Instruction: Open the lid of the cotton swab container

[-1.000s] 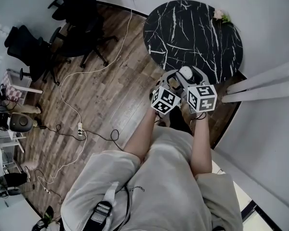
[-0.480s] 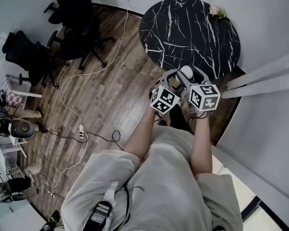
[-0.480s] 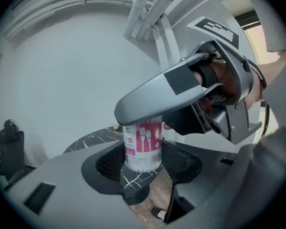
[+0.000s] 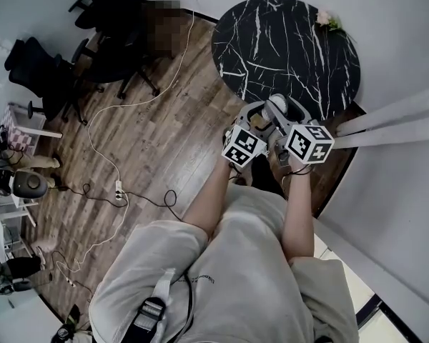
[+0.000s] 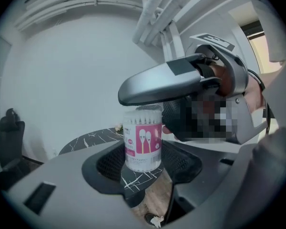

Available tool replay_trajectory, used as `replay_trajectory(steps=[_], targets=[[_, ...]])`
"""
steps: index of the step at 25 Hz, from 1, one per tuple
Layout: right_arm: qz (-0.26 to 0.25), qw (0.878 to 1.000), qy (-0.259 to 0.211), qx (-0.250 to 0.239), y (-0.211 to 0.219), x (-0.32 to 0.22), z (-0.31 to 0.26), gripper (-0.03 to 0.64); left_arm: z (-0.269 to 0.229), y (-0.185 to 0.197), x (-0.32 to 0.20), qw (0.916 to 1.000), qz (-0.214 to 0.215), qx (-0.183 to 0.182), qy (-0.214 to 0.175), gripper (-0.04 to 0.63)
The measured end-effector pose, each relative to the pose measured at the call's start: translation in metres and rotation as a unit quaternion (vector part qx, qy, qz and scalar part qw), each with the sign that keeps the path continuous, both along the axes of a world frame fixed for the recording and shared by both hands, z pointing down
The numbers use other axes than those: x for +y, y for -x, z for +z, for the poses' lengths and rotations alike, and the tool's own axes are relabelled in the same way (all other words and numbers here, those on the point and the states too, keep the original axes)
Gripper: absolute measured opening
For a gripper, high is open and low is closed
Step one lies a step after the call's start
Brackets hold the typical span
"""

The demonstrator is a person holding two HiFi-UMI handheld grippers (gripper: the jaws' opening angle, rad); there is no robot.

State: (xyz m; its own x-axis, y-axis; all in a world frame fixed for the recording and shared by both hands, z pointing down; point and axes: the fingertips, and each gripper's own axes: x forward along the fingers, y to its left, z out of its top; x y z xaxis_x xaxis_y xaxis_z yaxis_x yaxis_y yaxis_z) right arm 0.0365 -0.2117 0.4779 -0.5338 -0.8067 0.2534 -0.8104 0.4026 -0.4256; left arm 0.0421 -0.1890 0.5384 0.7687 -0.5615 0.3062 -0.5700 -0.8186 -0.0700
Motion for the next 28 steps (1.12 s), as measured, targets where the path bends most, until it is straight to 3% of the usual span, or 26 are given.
replay_trajectory(steps=[8, 15, 23, 28], targets=[[-0.004, 1.0, -0.001, -0.006, 0.003, -0.003, 0.004, 0.278, 0.004, 0.005, -0.003, 1.0, -0.004, -0.001, 0.001, 0.245], [0.002, 0.997, -0.018, 0.076, 0.006, -0.006, 0.004, 0.278, 0.009, 0.009, -0.004, 0.9999, -0.01, -0.009, 0.002, 0.245], [0.032, 0.994, -0.047, 0.092, -0.017, -0.011, -0.017, 0.276, 0.015, 0.011, -0.009, 0.9997, -0.022, -0.01, 0.007, 0.245], [0.049, 0.989, -0.053, 0.127, -0.028, -0.011, -0.019, 0.276, 0.016, 0.017, -0.011, 0.9994, -0.033, -0.001, 0.011, 0.245]])
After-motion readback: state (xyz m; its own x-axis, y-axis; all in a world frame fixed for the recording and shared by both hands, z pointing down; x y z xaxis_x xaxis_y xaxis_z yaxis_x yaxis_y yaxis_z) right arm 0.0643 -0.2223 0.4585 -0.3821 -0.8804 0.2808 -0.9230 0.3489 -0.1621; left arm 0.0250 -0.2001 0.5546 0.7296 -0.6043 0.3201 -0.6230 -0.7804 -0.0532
